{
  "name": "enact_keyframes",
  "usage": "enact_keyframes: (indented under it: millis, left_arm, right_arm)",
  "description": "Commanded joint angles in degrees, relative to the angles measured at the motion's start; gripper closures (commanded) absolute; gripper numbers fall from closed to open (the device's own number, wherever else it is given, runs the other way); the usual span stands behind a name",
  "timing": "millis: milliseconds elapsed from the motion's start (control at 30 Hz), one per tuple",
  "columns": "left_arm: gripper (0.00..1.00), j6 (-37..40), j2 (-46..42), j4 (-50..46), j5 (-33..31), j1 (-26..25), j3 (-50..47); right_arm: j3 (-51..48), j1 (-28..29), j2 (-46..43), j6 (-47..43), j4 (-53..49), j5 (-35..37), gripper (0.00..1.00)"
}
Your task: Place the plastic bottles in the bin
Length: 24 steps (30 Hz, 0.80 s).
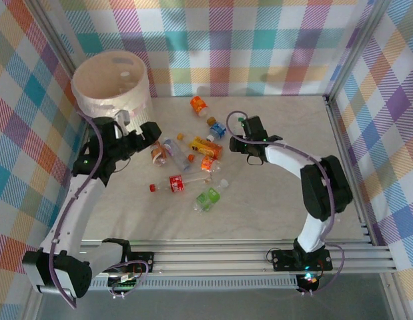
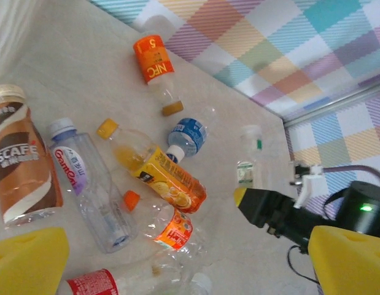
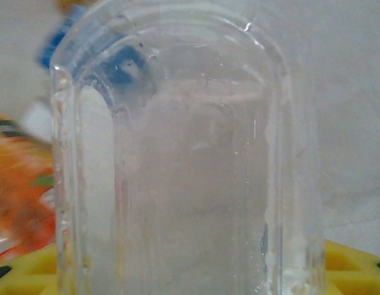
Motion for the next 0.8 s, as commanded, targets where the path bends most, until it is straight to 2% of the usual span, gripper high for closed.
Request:
enact_keyframes:
  millis: [0, 67, 233, 333, 400, 500, 667, 767]
  left_arm:
    - [0.00, -1.60, 1.91, 4.14, 1.08, -3.10, 0.71]
    - [0.00, -2.78, 3.51, 5.43, 1.07, -4.96, 0.62]
    - [0.00, -7.97, 7.46, 16.63, 2.75, -9.89, -1.50]
    - [0.00, -9.96, 10.62, 21.69, 3.53, -13.63, -1.81]
    - [0.00, -9.99, 12.68, 21.96, 2.63, -16.04, -0.90]
    - [0.00, -11.05, 14.35, 23.37, -2.00, -19.12, -0.97]
    - [0.00, -15.09, 14.77, 29.03, -6.08, -20.82, -3.54]
    - [0.01, -15.48, 15.01, 31.97, -4.62, -20.96, -4.80]
  right_arm:
    - [-2.09, 0.79, -4.76, -7.23, 4.55, -8.17, 0.57]
    - [-3.69, 1.41, -7.40, -8.74, 6.02, -10.12, 0.58]
    - [-4.53, 3.55, -11.11, -12.56, 6.48, -16.66, 0.58]
    - [-4.21, 6.16, -12.30, -15.58, 6.18, -18.03, 0.57]
    - [-3.76, 7.81, -12.64, -16.69, 5.87, -18.01, 0.57]
    - [-3.13, 10.10, -12.84, -17.46, 5.81, -17.64, 0.57]
    - [-3.13, 12.49, -13.71, -17.79, 7.39, -18.06, 0.55]
    - [-2.91, 12.69, -13.98, -17.05, 8.24, -20.09, 0.54]
